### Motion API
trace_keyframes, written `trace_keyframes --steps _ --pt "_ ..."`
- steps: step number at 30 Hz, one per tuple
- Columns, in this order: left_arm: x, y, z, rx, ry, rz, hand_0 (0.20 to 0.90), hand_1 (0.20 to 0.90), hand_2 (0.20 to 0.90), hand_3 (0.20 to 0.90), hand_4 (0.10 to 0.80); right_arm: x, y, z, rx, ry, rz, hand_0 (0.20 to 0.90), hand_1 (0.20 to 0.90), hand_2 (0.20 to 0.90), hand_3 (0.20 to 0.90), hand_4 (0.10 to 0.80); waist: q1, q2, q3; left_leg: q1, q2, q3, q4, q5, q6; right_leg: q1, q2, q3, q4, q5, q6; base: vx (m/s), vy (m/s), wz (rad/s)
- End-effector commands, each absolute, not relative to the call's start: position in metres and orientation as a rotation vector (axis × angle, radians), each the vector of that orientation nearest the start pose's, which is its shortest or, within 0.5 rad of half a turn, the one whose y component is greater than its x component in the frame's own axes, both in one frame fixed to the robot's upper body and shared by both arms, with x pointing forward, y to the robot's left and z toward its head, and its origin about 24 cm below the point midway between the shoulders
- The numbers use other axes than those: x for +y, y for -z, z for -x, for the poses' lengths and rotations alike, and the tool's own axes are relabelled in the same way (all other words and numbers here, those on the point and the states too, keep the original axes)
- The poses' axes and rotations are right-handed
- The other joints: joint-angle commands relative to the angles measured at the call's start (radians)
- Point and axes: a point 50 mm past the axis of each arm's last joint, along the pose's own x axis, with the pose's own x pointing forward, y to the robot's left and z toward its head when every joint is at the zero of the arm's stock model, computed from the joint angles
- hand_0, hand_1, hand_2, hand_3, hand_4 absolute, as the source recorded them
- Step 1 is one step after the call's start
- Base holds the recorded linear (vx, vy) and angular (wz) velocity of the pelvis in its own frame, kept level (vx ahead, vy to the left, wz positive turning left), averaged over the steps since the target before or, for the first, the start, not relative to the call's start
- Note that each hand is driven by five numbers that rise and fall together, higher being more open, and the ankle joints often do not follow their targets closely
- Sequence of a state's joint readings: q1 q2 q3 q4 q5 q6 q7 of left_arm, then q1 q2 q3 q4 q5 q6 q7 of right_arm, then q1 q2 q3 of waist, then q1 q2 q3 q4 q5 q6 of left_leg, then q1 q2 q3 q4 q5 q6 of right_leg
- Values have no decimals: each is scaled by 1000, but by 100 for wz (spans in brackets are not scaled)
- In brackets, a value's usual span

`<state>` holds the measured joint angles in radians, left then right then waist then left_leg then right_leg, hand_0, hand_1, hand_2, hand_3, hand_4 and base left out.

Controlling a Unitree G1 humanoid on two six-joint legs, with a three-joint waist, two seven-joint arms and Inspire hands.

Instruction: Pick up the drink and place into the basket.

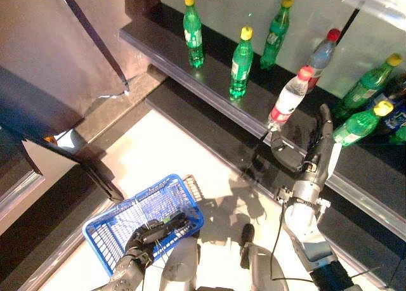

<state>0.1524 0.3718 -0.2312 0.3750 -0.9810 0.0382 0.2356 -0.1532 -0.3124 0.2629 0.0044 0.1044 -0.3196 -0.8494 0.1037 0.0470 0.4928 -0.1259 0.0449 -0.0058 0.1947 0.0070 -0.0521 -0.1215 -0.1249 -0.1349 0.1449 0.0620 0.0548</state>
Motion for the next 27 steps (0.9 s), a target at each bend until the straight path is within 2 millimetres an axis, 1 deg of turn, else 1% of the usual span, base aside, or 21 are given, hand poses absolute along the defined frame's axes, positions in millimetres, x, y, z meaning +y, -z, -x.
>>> trace_keyframes --steps 1,5,10,13,14,18,21,23,27 --pt "194 24 -209 344 -155 628 300 300 300 200 100 -160 -172 -268 -822 481 -63 900 900 900 900 800 -11 11 0 -55 -55 -27 -9 45 41 65 -22 24 0 -24 24 -125 -14 0" --pt "195 18 -218 321 -135 619 300 300 300 200 100 -157 -189 -275 -874 499 -64 900 900 900 900 800 0 11 27 -85 -53 -26 -3 43 42 44 -22 23 -7 -19 22 -83 -31 1" --pt "195 14 -226 295 -123 614 300 300 300 200 100 -163 -211 -280 -943 555 -95 900 900 900 900 800 9 10 27 -155 -52 -28 -1 39 46 -30 -16 19 -10 -14 20 -94 -37 1" --pt "194 11 -231 276 -117 613 300 300 300 200 100 -163 -225 -284 -974 554 -123 900 900 900 900 800 12 8 27 -186 -54 -28 -5 37 50 -65 -13 21 -13 -12 17 -73 -12 -1" --pt "194 9 -234 267 -116 611 300 300 300 200 100 -165 -232 -286 -983 558 -137 900 900 900 900 800 14 7 27 -198 -55 -28 -7 36 51 -79 -12 21 -15 -12 16 -59 -10 -2" --pt "193 6 -240 244 -113 606 300 300 300 200 100 -170 -247 -291 -1007 600 -174 900 900 900 900 800 19 3 27 -226 -57 -26 -10 33 53 -116 -9 20 -11 -12 14 -28 -15 -1" --pt "193 3 -244 228 -109 597 300 300 300 200 100 -181 -259 -293 -1020 702 -247 900 900 900 900 800 23 1 27 -259 -59 -21 -3 28 54 -152 -8 15 -1 -14 12 -40 -29 -3" --pt "192 3 -245 221 -109 603 300 300 300 200 100 -186 -269 -293 -1032 735 -292 900 900 900 900 800 23 6 27 -281 -61 -18 1 27 54 -179 -4 13 11 -20 8 -40 15 -2" --pt "187 3 -247 221 -100 610 300 300 300 200 100 -186 -285 -295 -1051 699 -320 900 900 900 900 800 24 22 27 -317 -68 -9 13 26 58 -227 -2 8 39 -34 -1 -19 42 -3"
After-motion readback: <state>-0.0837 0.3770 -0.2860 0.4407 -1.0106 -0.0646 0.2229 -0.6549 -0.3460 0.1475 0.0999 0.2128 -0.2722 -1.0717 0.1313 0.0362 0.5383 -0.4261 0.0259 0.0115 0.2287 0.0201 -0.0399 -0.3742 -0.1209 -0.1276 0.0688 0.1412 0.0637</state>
